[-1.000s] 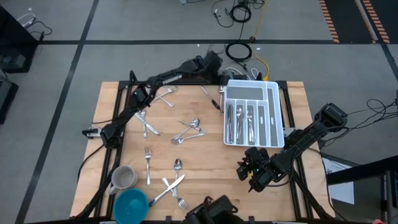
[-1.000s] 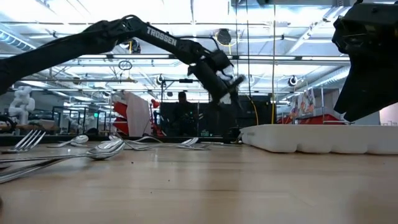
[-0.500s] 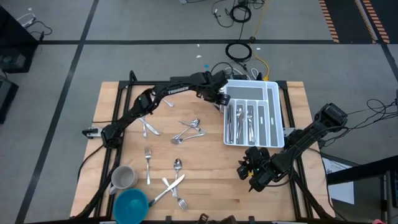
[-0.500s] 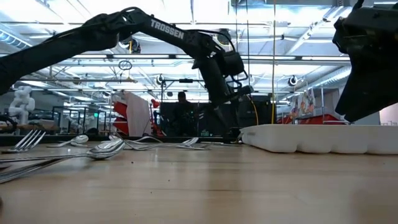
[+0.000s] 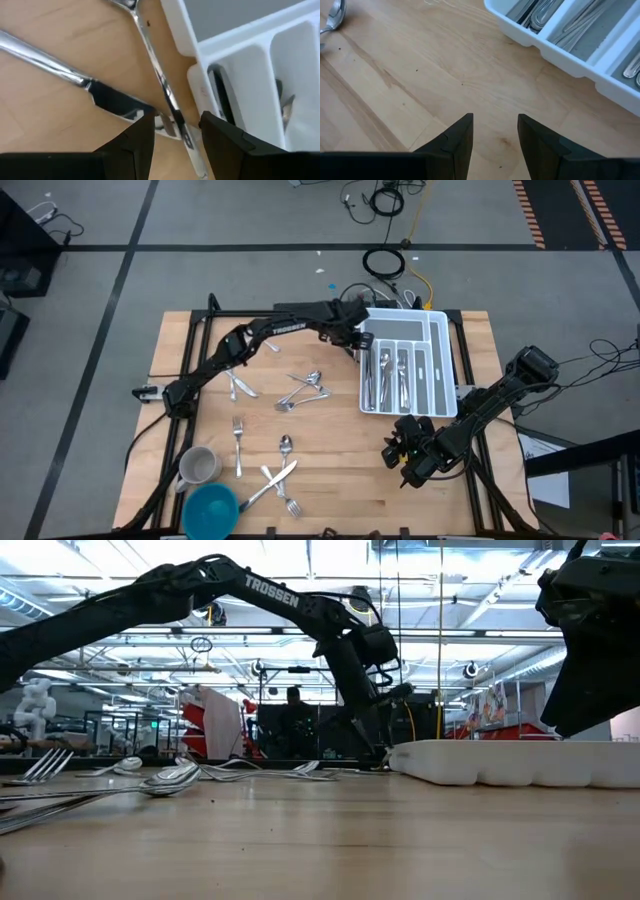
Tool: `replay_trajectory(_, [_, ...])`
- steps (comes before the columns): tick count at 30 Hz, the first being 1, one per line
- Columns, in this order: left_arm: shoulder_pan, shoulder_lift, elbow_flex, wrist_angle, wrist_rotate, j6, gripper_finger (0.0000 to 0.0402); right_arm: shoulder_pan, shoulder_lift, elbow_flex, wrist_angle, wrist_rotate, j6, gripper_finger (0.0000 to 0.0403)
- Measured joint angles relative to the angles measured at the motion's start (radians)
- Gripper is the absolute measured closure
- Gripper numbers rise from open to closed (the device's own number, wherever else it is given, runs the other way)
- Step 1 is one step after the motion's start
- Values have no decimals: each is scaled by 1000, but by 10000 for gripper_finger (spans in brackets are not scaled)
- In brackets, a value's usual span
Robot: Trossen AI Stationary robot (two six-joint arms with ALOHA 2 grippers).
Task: Sort silverware
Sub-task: Put the spoon into the silverware tray
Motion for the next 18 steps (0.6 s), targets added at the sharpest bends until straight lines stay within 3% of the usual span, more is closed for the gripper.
replay_trajectory(18, [-25, 0, -4, 9, -66, -26, 238, 0, 0, 0, -18, 0, -3, 257])
